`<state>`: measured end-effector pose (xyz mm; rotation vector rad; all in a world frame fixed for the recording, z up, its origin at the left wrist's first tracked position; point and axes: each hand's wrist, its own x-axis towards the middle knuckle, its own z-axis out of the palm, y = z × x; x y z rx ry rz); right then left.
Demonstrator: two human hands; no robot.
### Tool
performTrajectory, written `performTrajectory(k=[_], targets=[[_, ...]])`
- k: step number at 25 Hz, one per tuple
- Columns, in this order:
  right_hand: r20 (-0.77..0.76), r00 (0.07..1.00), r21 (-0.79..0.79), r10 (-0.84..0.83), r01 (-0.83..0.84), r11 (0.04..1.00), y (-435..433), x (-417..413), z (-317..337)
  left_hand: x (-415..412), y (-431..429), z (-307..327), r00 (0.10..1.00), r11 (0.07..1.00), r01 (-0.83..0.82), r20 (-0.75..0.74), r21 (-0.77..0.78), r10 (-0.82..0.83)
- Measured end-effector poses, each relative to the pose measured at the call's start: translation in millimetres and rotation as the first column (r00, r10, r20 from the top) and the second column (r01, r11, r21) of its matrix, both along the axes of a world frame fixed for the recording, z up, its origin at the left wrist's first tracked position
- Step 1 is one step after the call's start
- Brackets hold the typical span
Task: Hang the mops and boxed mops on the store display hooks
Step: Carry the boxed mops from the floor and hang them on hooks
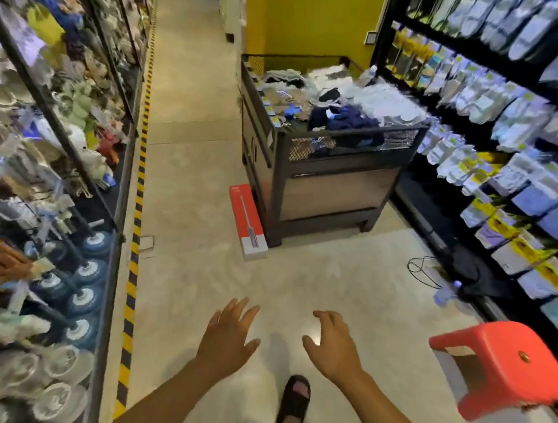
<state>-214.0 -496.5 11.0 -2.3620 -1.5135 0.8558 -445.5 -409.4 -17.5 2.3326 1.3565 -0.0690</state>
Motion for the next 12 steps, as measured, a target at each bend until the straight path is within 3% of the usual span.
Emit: performTrajectory(k=[5, 12], targets=[[0.095, 0.985, -0.007, 0.147, -0.147, 0.989, 123.0, 74.5, -4.1, 65.9, 108.9, -3.8, 0.999, 0.997, -0.052, -0.007, -0.059, 0.052], [0.245, 0.923, -0.022, 0.298, -0.302, 0.953, 292.8, 112.6, -3.1, 88.8, 235.1, -15.5, 0.994, 0.995, -0.097, -0.046, -0.002, 0.097]])
